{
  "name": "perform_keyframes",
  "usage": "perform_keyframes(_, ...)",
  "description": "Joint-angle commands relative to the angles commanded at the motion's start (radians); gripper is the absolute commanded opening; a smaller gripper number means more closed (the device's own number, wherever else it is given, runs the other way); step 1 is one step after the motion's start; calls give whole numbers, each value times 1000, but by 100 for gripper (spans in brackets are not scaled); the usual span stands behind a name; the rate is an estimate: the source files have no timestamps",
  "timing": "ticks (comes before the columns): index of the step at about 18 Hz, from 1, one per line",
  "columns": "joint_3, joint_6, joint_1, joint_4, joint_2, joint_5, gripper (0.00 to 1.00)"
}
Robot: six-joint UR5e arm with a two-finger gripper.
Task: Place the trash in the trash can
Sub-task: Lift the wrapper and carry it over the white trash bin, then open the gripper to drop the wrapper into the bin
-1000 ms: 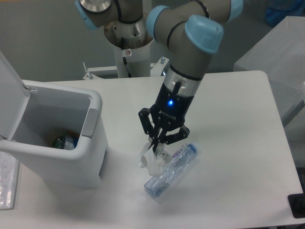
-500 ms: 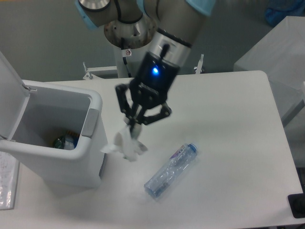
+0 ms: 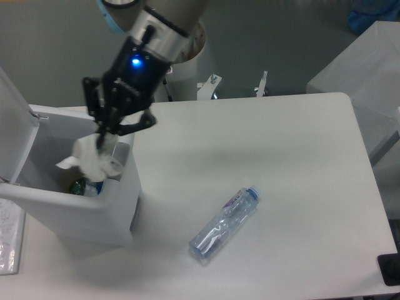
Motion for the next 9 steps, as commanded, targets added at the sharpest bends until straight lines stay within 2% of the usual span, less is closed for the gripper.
perform_keyframes(1, -17, 0, -12, 2, 3, 3, 43)
perform_keyframes(2, -35, 9, -20, 9, 6, 5, 77)
perform_keyframes(3, -41, 11, -20, 14, 20, 6, 100)
perform_keyframes(9, -31, 12, 1, 17, 22, 11, 100)
